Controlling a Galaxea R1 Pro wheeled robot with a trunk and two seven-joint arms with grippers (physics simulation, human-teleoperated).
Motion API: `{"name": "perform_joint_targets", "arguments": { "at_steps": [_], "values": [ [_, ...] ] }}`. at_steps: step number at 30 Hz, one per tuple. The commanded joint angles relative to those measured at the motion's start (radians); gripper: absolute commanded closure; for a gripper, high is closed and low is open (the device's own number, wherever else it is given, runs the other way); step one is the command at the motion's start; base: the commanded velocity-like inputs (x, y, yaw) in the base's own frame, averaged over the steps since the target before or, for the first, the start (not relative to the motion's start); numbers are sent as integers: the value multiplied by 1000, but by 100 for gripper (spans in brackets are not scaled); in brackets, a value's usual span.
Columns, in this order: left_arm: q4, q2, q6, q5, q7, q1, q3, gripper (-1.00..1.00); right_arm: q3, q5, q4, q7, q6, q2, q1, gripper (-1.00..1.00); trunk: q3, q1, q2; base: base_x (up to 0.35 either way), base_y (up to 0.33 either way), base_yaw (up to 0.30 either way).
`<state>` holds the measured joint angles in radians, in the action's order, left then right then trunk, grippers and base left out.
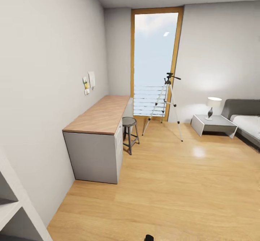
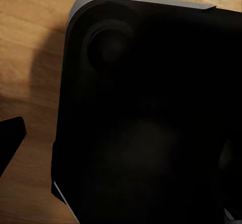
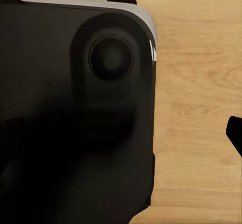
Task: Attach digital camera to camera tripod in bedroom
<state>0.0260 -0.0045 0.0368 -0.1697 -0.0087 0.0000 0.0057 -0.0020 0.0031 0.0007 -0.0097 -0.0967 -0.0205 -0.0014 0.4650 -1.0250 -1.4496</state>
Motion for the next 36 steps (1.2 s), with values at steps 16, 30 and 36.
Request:
{"name": "perform_joint_targets", "arguments": {
  "at_steps": [16, 30, 36],
  "values": [
    [1, 0, 5, -10, 1, 0, 2, -100, 0, 2, 0, -1, -3, -2, 0, -100, 1, 0, 0, 4, 19, -263],
    [2, -2, 5, -10, 1, 0, 2, -100, -1, 2, 0, -1, -3, -4, 0, -100, 1, 0, 0, 14, 0, -271],
    [2, -2, 5, -10, 1, 0, 1, -100, 0, 2, 0, -1, -3, -3, 0, -100, 1, 0, 0, 136, 0, -269]
  ]
}}
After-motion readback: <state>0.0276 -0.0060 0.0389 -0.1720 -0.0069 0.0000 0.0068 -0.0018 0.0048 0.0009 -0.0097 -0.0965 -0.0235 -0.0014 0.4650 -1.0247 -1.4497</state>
